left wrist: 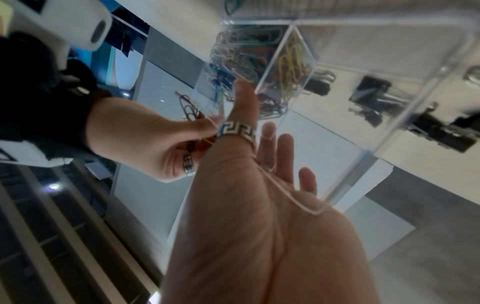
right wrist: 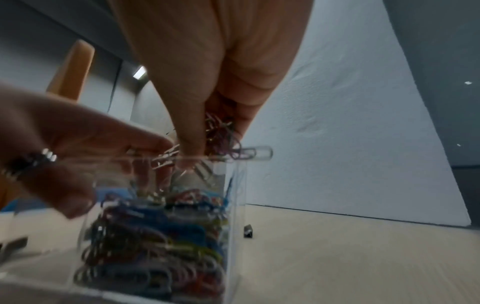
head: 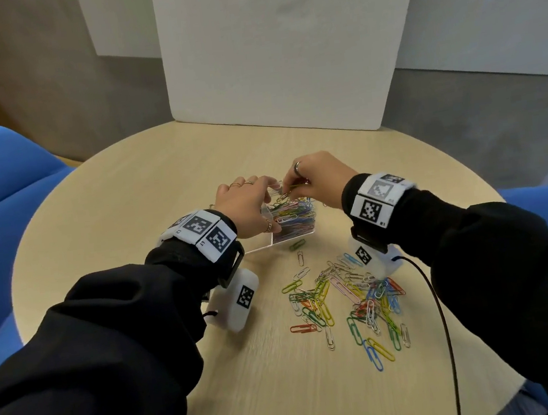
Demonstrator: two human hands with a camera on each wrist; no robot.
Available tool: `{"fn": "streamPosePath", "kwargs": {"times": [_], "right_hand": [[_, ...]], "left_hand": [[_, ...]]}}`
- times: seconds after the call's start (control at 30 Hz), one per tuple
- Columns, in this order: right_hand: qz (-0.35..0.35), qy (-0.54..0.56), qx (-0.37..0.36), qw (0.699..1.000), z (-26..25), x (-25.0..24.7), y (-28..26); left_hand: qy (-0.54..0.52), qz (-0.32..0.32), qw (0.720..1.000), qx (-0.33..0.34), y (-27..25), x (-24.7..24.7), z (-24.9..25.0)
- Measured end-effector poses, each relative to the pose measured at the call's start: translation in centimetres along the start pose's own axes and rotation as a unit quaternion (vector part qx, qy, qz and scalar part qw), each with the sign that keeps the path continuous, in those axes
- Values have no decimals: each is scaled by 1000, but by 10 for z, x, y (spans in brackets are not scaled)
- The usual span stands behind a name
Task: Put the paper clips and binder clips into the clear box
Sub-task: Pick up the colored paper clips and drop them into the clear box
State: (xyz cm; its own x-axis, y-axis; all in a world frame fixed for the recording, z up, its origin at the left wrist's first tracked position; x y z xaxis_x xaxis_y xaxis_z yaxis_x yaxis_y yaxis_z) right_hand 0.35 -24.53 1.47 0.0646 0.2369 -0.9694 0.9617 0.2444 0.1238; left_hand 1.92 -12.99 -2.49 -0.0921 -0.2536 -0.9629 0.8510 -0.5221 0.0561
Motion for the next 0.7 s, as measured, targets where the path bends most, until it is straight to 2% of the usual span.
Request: {"fn": "streamPosePath", "kwargs": {"times": [0.1, 0.17, 0.27, 0.37, 0.47, 0.57, 0.7], "right_hand": [[-13, -6, -11, 1000, 1, 11, -1], [-11, 43, -8, 999, 4, 10, -3], [48, 119, -5, 992, 12, -5, -7], [73, 104, 15, 992, 23, -17, -12], [-7, -3, 29, 1000, 27, -6, -13], [-93, -112, 34, 989, 25, 15, -14], [-109, -55, 24, 992, 23, 12, -18]], "left_hand": [[3, -1, 1000, 0, 0, 0, 0], [6, 0, 1000, 1, -1, 0, 1], [1, 3, 1000, 0, -1, 0, 1], [1, 2, 1000, -2, -1, 0, 1], [1, 2, 1000, -2, -2, -1, 1], [0, 1, 1000, 0, -2, -1, 1], [0, -3, 1000, -1, -2, -1, 1]]}}
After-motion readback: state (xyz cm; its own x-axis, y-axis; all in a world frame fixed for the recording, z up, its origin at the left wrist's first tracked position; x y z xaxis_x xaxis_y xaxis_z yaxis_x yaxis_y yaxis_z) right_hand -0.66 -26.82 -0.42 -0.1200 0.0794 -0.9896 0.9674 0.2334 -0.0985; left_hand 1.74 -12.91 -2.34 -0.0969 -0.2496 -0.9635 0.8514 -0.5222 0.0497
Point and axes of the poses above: each hand's wrist, its own y-axis towards the middle knuckle, its own x-axis out of the palm, z = x × y, the point moved 5 cm from there along y, towards the middle knuckle, and after that the axes turned 2 degrees about x, right-handed, at the moved point
